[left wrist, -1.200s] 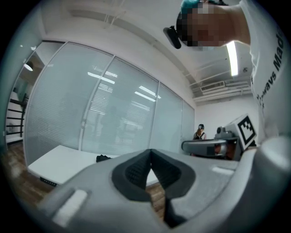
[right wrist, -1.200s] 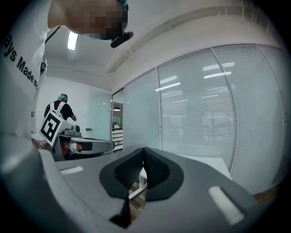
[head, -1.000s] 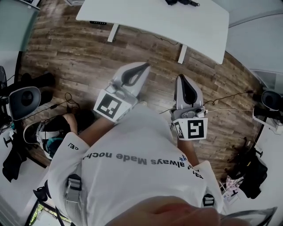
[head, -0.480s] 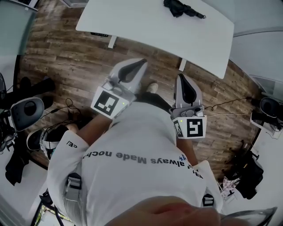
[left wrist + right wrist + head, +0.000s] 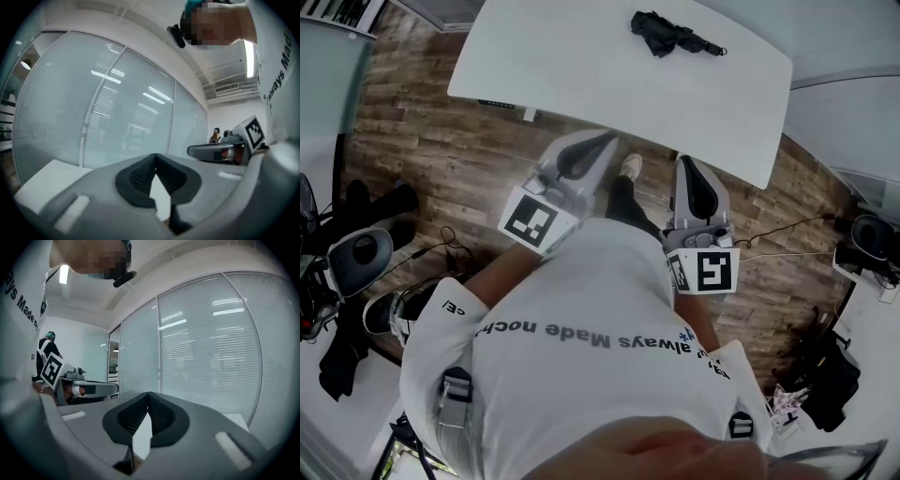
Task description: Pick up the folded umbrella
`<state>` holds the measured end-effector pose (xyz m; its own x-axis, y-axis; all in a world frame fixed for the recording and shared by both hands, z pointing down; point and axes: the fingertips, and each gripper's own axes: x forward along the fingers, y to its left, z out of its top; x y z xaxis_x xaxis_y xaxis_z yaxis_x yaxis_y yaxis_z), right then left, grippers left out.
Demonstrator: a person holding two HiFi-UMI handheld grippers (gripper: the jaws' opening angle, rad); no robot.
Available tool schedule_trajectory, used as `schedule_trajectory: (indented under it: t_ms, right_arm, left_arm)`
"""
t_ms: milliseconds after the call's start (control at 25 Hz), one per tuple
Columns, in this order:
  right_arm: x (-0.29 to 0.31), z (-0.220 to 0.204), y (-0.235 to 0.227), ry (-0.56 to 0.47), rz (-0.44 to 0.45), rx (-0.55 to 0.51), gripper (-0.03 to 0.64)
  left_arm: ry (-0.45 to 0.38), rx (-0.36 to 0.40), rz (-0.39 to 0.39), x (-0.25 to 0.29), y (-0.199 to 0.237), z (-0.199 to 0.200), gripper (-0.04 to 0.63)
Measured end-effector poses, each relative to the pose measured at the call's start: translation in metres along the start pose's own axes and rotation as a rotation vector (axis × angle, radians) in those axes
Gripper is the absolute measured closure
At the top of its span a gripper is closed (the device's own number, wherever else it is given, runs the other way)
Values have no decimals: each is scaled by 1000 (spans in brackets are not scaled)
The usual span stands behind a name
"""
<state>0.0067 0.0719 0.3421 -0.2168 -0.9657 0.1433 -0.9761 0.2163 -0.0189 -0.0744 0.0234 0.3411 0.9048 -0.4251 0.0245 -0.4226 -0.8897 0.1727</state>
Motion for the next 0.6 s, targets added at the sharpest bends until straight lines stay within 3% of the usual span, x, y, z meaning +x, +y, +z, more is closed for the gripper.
schedule_trajectory:
  t_ms: [440, 600]
  right_arm:
    - [45, 19, -175, -15, 0, 6, 615]
    - [64, 19, -218, -12, 13, 16, 617]
  left_arm:
    - [16, 34, -6, 180, 7, 21, 594]
    - [23, 29, 7, 226, 14, 19, 594]
